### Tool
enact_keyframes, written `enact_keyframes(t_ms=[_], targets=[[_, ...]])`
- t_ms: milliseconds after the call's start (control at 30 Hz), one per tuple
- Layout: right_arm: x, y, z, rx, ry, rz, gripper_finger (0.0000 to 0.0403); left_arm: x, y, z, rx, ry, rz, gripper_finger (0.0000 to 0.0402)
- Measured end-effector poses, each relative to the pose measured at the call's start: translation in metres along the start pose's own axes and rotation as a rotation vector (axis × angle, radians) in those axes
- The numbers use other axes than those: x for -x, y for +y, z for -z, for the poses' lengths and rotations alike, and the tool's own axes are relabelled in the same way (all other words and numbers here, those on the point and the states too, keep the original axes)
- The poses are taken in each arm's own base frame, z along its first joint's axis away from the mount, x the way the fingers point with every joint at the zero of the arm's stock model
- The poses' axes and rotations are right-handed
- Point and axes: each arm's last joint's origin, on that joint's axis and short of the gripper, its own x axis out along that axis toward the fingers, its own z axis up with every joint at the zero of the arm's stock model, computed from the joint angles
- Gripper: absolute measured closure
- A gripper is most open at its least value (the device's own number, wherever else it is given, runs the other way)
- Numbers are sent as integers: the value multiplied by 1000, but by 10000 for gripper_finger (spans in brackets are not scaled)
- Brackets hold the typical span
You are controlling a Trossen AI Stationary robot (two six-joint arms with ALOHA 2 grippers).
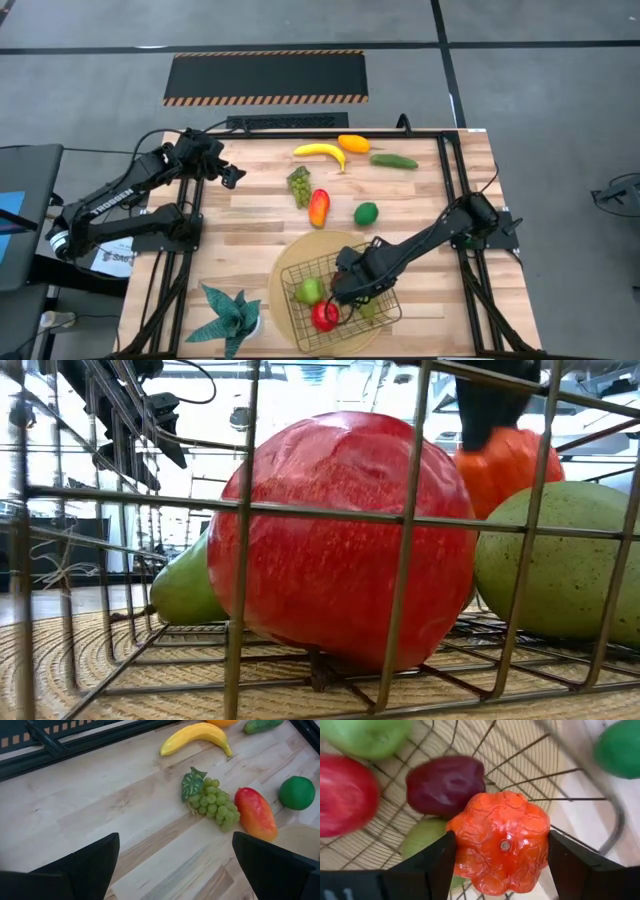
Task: Build produce basket
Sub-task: Put the pumpkin into the wire basket, then adjust the wire basket
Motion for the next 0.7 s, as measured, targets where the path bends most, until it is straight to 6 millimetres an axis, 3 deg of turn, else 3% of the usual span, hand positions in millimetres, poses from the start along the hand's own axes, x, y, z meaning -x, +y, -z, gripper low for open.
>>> enact_keyframes(t_ms=[167,433,567,700], targets=[[-11,-1,-1,-6,13,-7,114,0,0,0,0,0,0,28],[-12,-6,-10,-12,45,-24,24,0,0,0,0,0,0,28],[7,-7,-15,49,35,-48,6,0,0,0,0,0,0,28],[41,-5,-25,174,-38,-124,13,0,0,0,0,0,0,28]])
